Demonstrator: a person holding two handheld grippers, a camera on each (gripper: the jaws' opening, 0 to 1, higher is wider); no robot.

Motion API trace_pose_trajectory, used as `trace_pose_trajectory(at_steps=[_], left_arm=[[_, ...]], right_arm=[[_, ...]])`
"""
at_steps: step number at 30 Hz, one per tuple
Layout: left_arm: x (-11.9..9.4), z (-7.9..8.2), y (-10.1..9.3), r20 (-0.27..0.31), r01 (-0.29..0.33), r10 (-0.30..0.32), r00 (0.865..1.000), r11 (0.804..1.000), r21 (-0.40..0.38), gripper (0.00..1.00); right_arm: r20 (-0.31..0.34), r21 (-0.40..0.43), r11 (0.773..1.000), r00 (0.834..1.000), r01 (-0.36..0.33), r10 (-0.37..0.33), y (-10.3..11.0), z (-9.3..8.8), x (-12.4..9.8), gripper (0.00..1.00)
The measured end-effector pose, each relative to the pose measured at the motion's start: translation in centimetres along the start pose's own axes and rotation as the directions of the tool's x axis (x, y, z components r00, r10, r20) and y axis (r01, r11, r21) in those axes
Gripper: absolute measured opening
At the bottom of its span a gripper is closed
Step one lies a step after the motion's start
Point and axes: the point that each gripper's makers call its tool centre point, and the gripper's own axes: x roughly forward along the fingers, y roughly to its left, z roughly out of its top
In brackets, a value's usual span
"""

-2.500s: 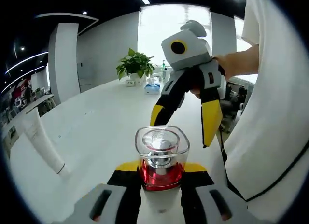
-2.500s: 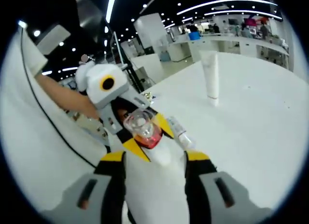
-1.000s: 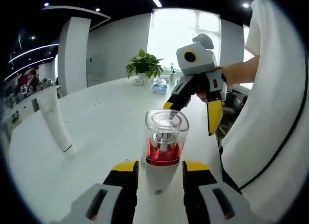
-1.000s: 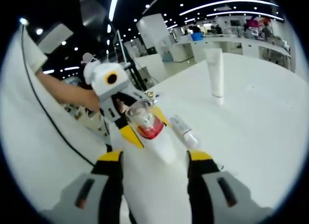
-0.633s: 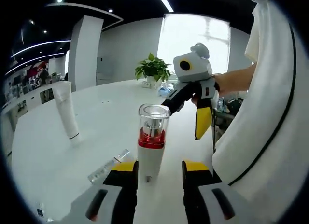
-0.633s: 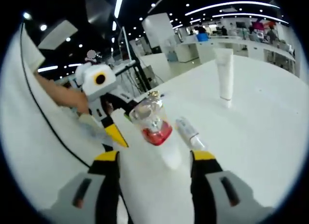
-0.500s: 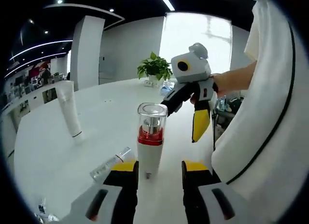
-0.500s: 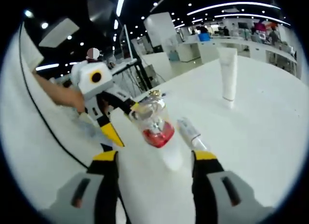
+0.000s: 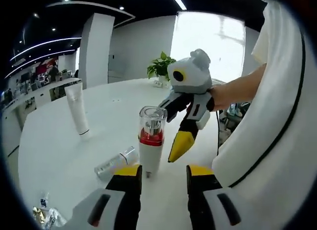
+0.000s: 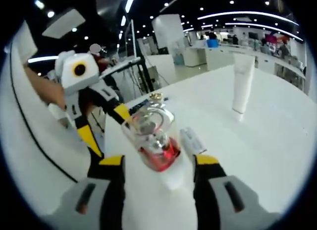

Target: Arrange the skincare products in the storage area until every visible bottle or jar stands upright without overlapping.

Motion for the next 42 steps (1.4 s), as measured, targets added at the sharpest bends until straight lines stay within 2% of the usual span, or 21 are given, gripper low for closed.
trace_pose_trajectory(at_steps=[9, 16, 22, 28, 42], left_arm=[[-0.6, 1.7, 0.3, 0.049, -0.021, 0.024, 0.999, 0.998, -0.056, 0.37], [-1.3, 1.3, 0.7, 0.051, -0.049, 0.053, 0.997, 0.996, -0.075, 0.37], [-1.7, 1.1, 0.6, 0.056, -0.063, 0.068, 0.996, 0.994, -0.094, 0.37], [-1.9, 1.0, 0.5, 0.056, -0.07, 0.076, 0.996, 0.993, -0.098, 0.37], [-2.7, 1.0, 1.0, 0.075, -0.1, 0.109, 0.991, 0.988, -0.121, 0.37]], right_arm=[[-0.013, -0.03, 1.0, 1.0, 0.005, -0.006, -0.2, -0.5, 1.2, 0.43], [-0.008, -0.055, 0.998, 0.999, 0.037, -0.037, -0.5, -0.6, 1.4, 0.35], [-0.002, -0.076, 0.997, 1.0, 0.025, -0.025, -0.5, -0.6, 1.6, 0.36], [-0.009, -0.151, 0.989, 1.0, 0.011, -0.012, -0.4, -0.7, 1.9, 0.34], [-0.029, -0.195, 0.981, 0.999, 0.022, -0.028, 0.0, -0.9, 1.7, 0.31]])
